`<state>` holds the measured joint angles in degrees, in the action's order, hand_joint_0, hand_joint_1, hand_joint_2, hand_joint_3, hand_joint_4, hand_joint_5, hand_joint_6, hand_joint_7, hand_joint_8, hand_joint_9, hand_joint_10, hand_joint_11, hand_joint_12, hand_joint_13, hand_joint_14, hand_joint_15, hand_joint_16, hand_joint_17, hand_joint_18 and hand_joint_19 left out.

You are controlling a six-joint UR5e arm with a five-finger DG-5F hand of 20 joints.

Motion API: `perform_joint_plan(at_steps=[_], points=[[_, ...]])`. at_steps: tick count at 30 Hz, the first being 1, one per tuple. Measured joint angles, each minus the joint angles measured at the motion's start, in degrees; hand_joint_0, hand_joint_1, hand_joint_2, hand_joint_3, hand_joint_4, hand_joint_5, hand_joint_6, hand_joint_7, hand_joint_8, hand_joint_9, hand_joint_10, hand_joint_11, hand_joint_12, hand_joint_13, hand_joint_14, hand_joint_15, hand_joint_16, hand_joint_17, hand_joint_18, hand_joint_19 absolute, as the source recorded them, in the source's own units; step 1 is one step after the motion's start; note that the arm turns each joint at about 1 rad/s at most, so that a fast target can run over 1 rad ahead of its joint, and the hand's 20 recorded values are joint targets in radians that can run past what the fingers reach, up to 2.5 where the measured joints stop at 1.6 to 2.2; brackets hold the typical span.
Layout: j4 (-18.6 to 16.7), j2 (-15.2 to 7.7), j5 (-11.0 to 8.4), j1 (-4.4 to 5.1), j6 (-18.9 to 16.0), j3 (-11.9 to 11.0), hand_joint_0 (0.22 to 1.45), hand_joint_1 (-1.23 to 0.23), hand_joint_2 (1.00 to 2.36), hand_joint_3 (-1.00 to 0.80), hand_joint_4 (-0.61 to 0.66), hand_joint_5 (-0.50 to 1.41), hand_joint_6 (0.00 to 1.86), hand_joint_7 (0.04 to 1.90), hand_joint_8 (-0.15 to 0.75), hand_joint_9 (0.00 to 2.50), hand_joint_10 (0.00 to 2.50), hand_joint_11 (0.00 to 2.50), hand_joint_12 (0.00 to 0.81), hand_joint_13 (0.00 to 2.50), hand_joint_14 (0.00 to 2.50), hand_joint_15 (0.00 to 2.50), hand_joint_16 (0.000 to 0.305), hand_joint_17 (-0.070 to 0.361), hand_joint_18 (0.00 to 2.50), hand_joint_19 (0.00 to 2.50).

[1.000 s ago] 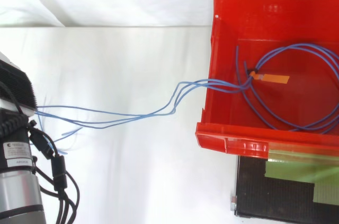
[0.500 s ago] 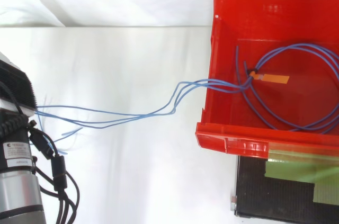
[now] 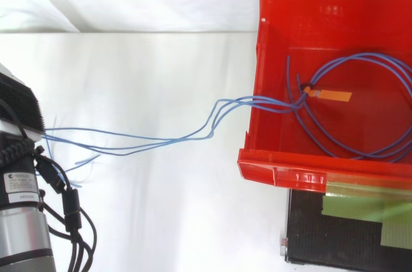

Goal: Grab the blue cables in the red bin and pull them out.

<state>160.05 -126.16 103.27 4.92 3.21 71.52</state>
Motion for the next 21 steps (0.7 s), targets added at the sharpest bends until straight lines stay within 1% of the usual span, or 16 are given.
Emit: perform_joint_plan(at_steps=[11, 21], points=[[0.0, -0.02, 0.0, 0.0, 0.0, 0.0, 1.03, -1.04, 1.01, -0.6, 0.07, 0.65, 1.52, 0.15, 0.284, 1.17, 1.05, 1.35, 0.257, 1.03, 2.5, 0.74, 0.03, 0.069, 1.26, 1.22], [0.0, -0.01, 0.0, 0.0, 0.0, 0.01, 1.03, -1.04, 1.01, -0.59, 0.07, 0.65, 1.52, 0.15, 0.275, 1.16, 1.03, 1.35, 0.259, 1.03, 2.5, 0.74, 0.031, 0.069, 1.27, 1.23]])
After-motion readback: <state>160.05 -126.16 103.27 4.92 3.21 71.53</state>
